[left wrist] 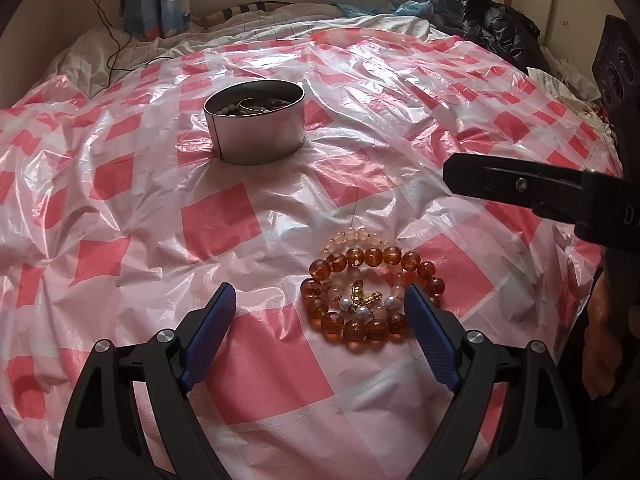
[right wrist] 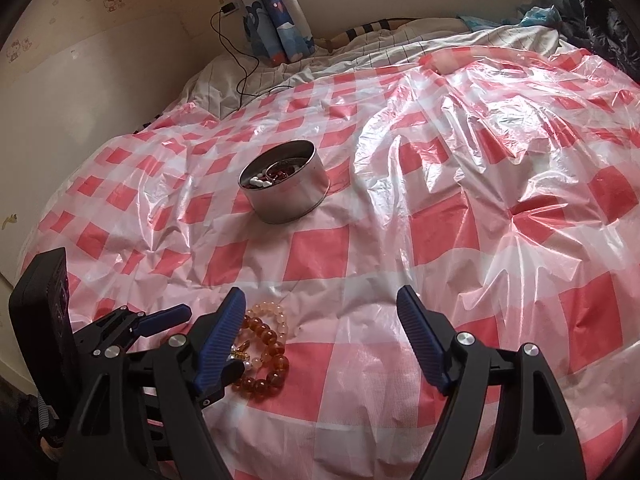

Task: Organize jewelry
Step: 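Move both tools back toward the amber bead bracelets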

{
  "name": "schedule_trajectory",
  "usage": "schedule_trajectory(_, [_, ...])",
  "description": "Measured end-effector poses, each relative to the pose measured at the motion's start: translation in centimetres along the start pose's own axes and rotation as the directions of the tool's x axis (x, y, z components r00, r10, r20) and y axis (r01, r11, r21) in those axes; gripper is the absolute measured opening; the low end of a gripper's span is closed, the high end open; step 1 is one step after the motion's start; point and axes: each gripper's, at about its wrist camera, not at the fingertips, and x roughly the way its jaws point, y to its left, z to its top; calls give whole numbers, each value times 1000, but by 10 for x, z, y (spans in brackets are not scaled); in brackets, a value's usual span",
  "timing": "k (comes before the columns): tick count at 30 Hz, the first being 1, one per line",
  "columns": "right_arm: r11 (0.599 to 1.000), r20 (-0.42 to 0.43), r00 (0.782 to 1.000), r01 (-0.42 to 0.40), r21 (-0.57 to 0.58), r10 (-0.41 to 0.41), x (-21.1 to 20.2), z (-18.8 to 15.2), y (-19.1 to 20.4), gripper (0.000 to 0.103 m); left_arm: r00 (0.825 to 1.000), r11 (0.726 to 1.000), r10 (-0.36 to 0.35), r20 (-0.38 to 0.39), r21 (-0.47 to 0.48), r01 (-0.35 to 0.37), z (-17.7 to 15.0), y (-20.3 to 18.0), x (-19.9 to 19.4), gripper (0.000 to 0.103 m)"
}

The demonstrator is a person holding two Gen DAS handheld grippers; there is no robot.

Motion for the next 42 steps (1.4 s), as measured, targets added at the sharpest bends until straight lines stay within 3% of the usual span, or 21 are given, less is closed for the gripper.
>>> schedule_trajectory(13, [1000,-9,1000,1,5,-1,2,0,-1,77,1000,999,-5,17,51,4,-1,-9,-2,82])
schedule_trajectory(21, [1000,-18,1000,-1,14,1,5,-1,-3,78,993,991,-120,-6,50,120,-7,-14,-2,82])
schedule_trajectory(33, [999,-19,1000,6,44,-5,8,1,-10,79,997,995,-78,-13,67,79,-10,-18,4,82])
schedule_trajectory(39, [997,-6,999,39,59,-39,12,1,-14,79,996,993,-90,7,72,90,-9,-19,-4,82])
schedule_trajectory(42, [996,-12,999,51,73,-50,16,1,-17,83,996,995,-90,15,53,89,-8,-15,-7,82])
